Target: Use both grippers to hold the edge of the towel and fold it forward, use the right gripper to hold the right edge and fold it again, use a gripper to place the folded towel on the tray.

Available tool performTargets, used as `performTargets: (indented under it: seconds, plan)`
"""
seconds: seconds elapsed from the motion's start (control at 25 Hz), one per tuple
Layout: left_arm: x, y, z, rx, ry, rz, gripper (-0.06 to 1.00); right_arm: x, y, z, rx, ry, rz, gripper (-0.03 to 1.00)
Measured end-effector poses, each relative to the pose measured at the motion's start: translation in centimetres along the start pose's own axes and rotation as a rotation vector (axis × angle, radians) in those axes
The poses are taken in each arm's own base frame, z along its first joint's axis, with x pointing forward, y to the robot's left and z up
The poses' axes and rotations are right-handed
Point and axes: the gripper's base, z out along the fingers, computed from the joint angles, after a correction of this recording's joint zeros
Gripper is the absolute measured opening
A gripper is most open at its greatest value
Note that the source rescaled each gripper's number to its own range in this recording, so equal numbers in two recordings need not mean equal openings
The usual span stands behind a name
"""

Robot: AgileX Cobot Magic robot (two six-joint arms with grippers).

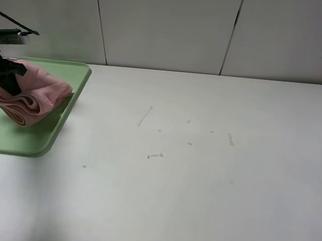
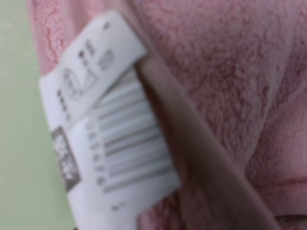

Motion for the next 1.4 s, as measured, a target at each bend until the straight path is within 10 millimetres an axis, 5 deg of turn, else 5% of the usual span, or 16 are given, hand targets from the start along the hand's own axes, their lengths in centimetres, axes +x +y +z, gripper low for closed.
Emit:
performTargets:
  seconds: [0.16, 0.32, 0.44, 0.64, 0.92, 1.4]
  plan:
    - [-0.1, 0.4, 0.0, -0.034, -0.012, 0.02, 0.31, 0.0, 0.0, 0.0, 0.0, 0.0, 0.0, 1.0]
    - [-0.1, 0.5, 0.0, -0.046, -0.016, 0.027, 0.8, 0.0, 0.0, 0.0, -0.001, 0.0, 0.001, 1.0]
    - [-0.1, 0.5, 0.0, -0.04, -0.017, 0.022, 0.95, 0.0, 0.0, 0.0, -0.001, 0.0, 0.001, 1.0]
    - [-0.2, 0.2, -0.5, -0.007, 0.018, 0.013, 0.99, 0.0, 0.0, 0.0, -0.001, 0.0, 0.001, 1.0]
    - [-0.8, -0.2, -3.9, 0.057, 0.151, -0.027, 1.0, 0.0, 0.0, 0.0, -0.001, 0.0, 0.001, 1.0]
    - [2.0, -2.1, -15.6, -0.077, 0.009, -0.018, 1.0, 0.0, 0.0, 0.0, -0.001, -0.001, 0.0, 1.0]
